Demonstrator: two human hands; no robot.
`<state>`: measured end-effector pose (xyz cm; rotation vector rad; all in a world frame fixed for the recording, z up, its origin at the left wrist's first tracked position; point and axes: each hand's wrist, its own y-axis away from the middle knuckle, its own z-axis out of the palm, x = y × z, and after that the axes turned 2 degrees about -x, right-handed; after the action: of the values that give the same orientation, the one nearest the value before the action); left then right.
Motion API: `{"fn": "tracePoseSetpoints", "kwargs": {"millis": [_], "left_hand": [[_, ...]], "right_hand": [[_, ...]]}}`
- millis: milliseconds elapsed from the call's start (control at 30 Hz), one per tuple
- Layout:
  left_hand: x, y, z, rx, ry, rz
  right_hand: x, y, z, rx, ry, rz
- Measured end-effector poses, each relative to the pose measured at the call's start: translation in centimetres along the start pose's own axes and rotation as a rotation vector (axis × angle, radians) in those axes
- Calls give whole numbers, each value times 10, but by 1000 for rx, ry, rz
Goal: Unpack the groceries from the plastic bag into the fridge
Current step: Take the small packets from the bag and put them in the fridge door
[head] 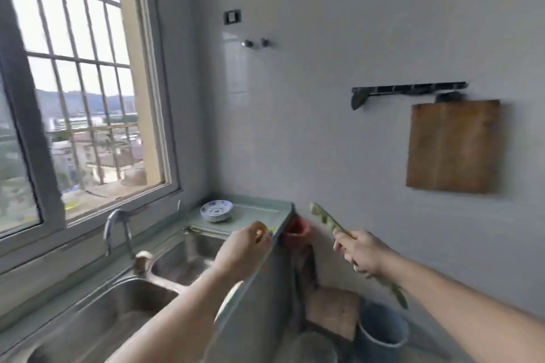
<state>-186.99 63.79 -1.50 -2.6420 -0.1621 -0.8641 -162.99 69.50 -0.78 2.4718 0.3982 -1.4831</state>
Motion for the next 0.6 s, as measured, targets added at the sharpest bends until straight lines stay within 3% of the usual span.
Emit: {"fn": "tracePoseSetpoints", "kwargs": {"millis": [167, 300, 600], "left_hand": [[168, -25, 110, -201, 52, 304], [278, -34, 179, -322, 81, 479], [456, -66, 338, -591, 301, 772]], "right_hand": [[76, 66, -163, 306, -11, 129], [118, 117, -251, 503, -82, 180], [214, 189, -407, 1026, 133, 329]]}}
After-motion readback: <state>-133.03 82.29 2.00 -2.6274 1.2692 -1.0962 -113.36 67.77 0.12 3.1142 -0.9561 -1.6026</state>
